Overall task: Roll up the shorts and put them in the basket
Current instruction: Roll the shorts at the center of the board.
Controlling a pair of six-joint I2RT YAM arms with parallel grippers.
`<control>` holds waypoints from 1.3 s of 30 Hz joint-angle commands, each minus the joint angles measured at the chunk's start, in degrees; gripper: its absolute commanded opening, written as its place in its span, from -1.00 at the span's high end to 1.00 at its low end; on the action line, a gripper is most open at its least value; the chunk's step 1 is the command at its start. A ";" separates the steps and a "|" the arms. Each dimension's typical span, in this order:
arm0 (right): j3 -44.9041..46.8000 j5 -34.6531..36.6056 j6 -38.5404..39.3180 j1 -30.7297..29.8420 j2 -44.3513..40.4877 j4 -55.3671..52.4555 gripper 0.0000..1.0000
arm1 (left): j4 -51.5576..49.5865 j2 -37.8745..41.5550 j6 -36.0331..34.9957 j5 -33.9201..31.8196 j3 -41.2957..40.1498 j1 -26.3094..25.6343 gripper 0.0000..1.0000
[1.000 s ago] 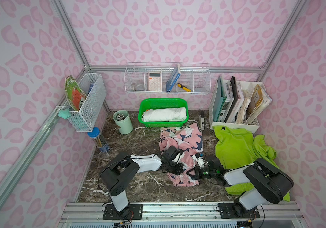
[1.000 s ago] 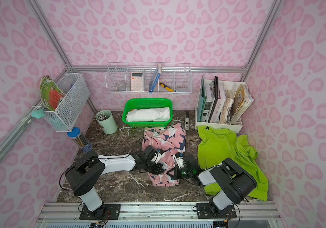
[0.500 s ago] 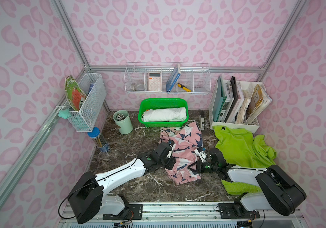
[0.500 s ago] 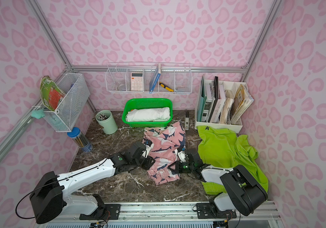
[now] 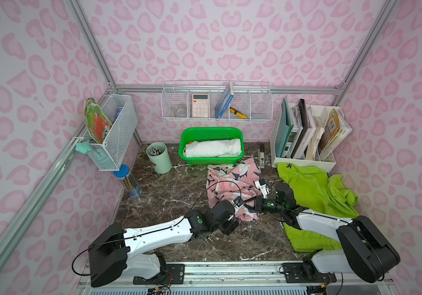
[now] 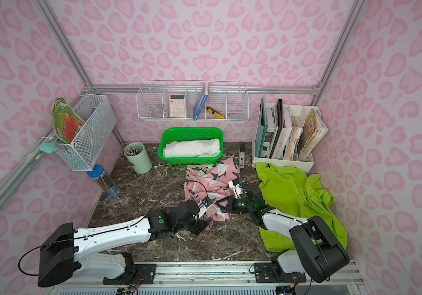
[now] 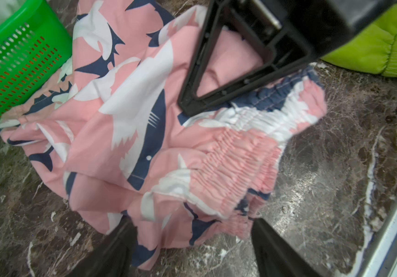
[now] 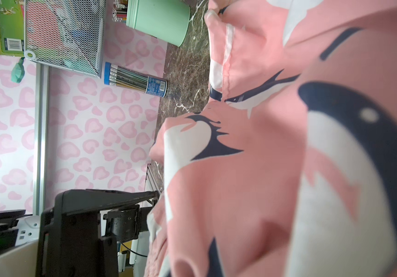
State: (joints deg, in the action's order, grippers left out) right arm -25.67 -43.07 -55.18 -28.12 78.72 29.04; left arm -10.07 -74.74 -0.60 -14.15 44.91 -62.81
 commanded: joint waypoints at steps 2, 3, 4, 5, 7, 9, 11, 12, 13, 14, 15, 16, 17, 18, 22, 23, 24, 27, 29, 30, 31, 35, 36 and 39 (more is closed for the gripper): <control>0.24 0.04 -1.04 0.10 -0.45 1.69 1.00 | 8.78 -0.03 -6.13 -5.27 -1.69 -2.93 -0.98; 0.51 0.08 -1.30 0.05 -0.62 2.06 1.00 | 10.15 -0.37 -7.13 -6.38 -2.55 -3.62 -0.98; 0.77 0.16 -1.57 0.05 -0.68 2.53 1.00 | 12.74 -0.77 -8.02 -7.18 -3.23 -4.27 -0.98; 0.84 0.18 -1.68 0.09 -0.76 2.76 1.00 | 13.91 -1.29 -8.52 -7.67 -3.72 -4.59 -0.98; 0.95 0.05 -1.78 0.11 -0.92 3.10 1.00 | 16.54 -2.81 -9.18 -8.80 -4.51 -5.00 -0.98; 1.05 0.00 -1.78 0.08 -1.12 3.20 1.00 | 19.76 -4.35 -10.26 -10.81 -5.43 -5.13 -0.98; 1.15 -0.15 -1.71 0.19 -1.42 3.14 1.00 | 23.31 -5.76 -11.98 -12.76 -6.80 -5.13 -0.98; 1.22 -0.26 -1.61 0.23 -1.61 3.17 1.00 | 25.04 -6.39 -12.73 -14.04 -7.46 -5.14 -0.98; 1.24 -0.41 -1.54 0.30 -1.72 3.12 1.00 | 27.03 -6.78 -13.50 -14.95 -8.08 -5.15 -0.98; 1.32 -0.52 -1.51 0.31 -1.76 3.11 1.00 | 28.66 -7.25 -14.28 -15.69 -8.49 -5.13 -0.98; 1.41 -0.69 -1.44 0.38 -1.75 3.13 1.00 | 29.72 -7.79 -14.73 -16.30 -8.52 -5.07 -0.98; 1.56 -0.74 -1.42 0.37 -1.67 3.21 1.00 | 29.86 -8.36 -14.95 -16.30 -8.23 -4.97 -0.98; 1.59 -0.78 -1.47 0.40 -1.62 3.23 1.00 | 29.87 -8.98 -14.91 -16.26 -8.04 -4.96 -0.98; 1.84 -0.87 -1.51 0.46 -1.48 3.44 1.00 | 30.04 -9.59 -14.72 -16.39 -7.87 -4.96 -0.98; 2.77 -1.51 -1.86 0.53 -1.21 4.53 1.00 | 32.68 -11.58 -14.32 -17.48 -8.37 -4.73 -0.92; 3.04 -1.70 -1.86 0.43 -1.20 4.80 1.00 | 32.70 -12.02 -14.06 -18.00 -8.19 -4.62 -0.90; 3.32 -1.83 -1.78 0.48 -1.29 4.82 1.00 | 32.49 -12.46 -13.66 -18.47 -8.08 -4.51 -0.86; 4.43 -2.14 -1.95 0.91 -1.56 5.44 1.00 | 31.75 -13.31 -12.11 -18.83 -7.77 -4.43 -0.67; 5.07 -2.83 -2.51 1.13 -1.57 6.71 1.00 | 31.56 -13.56 -11.30 -18.29 -7.84 -4.44 -0.50; 5.27 -3.22 -2.65 1.23 -1.50 7.14 1.00 | 31.54 -13.77 -11.03 -18.11 -7.85 -4.35 -0.42; 5.35 -3.35 -2.58 1.23 -1.46 7.20 1.00 | 31.24 -14.08 -10.87 -17.94 -7.77 -4.34 -0.34; 5.71 -3.81 -2.21 1.37 -1.46 7.33 1.00 | 29.59 -14.47 -10.35 -16.83 -7.30 -3.96 -0.12; 5.76 -4.02 -2.21 1.31 -1.45 7.53 1.00 | 28.98 -14.38 -10.13 -16.10 -7.05 -3.70 -0.06; 6.25 -4.60 -2.32 1.36 -1.05 8.38 1.00 | 28.04 -14.22 -9.42 -15.44 -6.69 -3.32 0.07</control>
State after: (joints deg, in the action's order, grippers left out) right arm -19.79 -45.80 -57.43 -26.65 77.43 34.98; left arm 19.11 -89.17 -11.62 -30.33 37.80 -66.50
